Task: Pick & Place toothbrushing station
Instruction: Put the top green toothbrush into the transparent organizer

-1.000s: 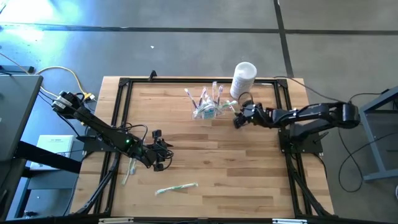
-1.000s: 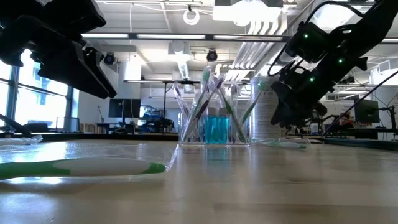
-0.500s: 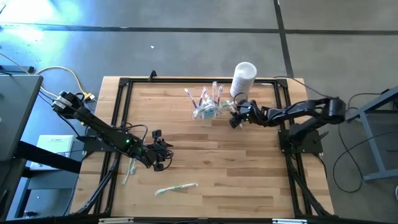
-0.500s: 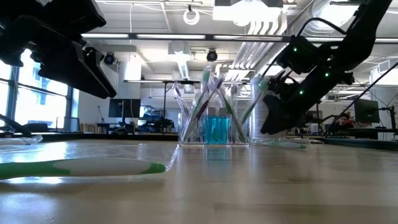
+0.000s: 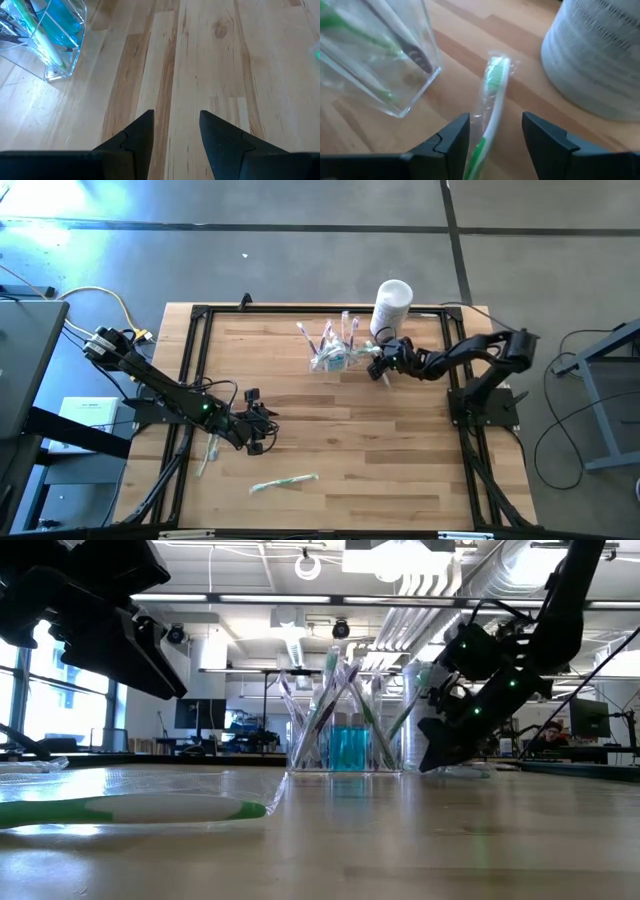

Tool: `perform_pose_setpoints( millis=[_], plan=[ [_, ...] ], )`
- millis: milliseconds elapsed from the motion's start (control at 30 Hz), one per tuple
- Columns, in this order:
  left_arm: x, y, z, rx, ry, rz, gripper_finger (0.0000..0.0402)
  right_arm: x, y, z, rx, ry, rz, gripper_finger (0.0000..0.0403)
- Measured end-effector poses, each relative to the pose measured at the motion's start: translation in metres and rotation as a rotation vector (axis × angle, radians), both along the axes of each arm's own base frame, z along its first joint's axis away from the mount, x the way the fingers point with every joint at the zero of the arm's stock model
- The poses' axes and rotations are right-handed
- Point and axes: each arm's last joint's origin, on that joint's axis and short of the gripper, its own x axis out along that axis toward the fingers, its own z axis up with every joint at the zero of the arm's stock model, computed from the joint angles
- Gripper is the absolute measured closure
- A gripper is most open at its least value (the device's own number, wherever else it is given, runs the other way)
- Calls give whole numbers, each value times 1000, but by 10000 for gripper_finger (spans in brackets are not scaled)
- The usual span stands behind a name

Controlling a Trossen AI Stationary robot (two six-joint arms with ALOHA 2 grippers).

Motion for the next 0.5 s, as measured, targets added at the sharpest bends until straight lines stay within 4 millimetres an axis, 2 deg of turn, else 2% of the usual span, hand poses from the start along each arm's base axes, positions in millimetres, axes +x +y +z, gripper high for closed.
perform_pose_setpoints(
  millis=[233, 333, 500],
  plan=[
    [0, 0, 0, 0, 0, 0, 250, 0, -1, -3, 35, -4, 25, 243],
    [0, 0, 0, 0, 0, 0, 250, 0, -1, -3, 37, -5, 27, 281],
    [0, 0, 0, 0, 0, 0, 250, -1, -1, -4, 44, 6, 29, 379]
  ],
)
